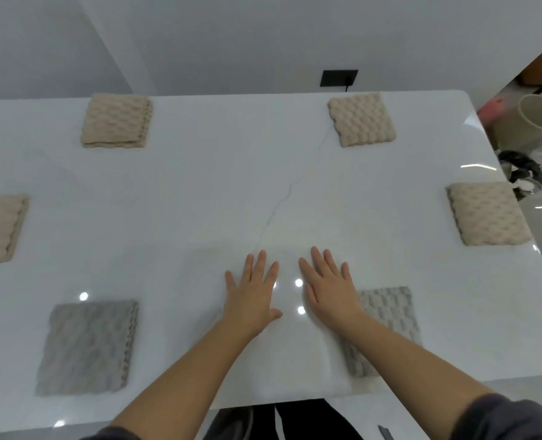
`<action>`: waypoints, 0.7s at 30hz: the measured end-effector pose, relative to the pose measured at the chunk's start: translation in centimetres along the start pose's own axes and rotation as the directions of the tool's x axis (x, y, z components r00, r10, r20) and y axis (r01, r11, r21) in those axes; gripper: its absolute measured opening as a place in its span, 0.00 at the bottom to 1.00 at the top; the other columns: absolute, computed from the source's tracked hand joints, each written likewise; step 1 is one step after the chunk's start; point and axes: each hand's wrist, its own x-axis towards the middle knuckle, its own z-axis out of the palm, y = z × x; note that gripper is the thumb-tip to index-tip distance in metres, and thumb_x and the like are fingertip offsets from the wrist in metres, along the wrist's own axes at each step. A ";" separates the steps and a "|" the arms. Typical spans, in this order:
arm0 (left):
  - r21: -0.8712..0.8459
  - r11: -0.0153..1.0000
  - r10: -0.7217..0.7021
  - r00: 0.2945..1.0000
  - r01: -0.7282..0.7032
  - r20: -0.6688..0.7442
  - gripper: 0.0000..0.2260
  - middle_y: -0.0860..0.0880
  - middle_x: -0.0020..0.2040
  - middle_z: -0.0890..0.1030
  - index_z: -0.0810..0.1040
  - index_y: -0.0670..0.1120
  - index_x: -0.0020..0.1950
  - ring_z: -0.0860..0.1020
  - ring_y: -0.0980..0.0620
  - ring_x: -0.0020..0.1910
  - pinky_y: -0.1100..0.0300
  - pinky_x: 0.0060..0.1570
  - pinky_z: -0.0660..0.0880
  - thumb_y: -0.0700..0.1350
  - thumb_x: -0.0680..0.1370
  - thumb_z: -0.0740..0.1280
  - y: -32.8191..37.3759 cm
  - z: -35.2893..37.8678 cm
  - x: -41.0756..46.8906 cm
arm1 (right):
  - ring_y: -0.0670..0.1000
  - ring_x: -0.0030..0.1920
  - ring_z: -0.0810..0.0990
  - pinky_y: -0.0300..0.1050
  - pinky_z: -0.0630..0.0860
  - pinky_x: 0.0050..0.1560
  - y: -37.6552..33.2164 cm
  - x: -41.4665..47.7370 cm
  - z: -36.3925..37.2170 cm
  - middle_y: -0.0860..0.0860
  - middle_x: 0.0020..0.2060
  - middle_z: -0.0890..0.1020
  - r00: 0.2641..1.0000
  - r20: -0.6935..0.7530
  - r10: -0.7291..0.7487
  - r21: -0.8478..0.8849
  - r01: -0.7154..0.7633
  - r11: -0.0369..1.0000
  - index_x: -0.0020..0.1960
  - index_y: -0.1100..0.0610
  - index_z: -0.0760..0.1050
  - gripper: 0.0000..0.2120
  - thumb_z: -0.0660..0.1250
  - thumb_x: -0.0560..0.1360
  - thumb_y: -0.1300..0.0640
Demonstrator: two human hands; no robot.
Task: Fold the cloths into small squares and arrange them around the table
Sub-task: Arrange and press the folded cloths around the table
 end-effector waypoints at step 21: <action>0.027 0.993 -0.118 0.991 0.117 0.068 0.50 0.48 0.77 0.29 0.35 0.56 0.78 0.35 0.43 0.77 0.33 0.69 0.56 0.54 0.74 0.72 1.2 -0.8 1.5 | 0.59 0.64 0.78 0.59 0.79 0.53 2.6 1.1 -1.1 0.55 0.67 0.77 0.983 -0.009 -0.185 -0.063 0.184 0.981 0.66 0.54 0.77 0.24 0.54 0.75 0.51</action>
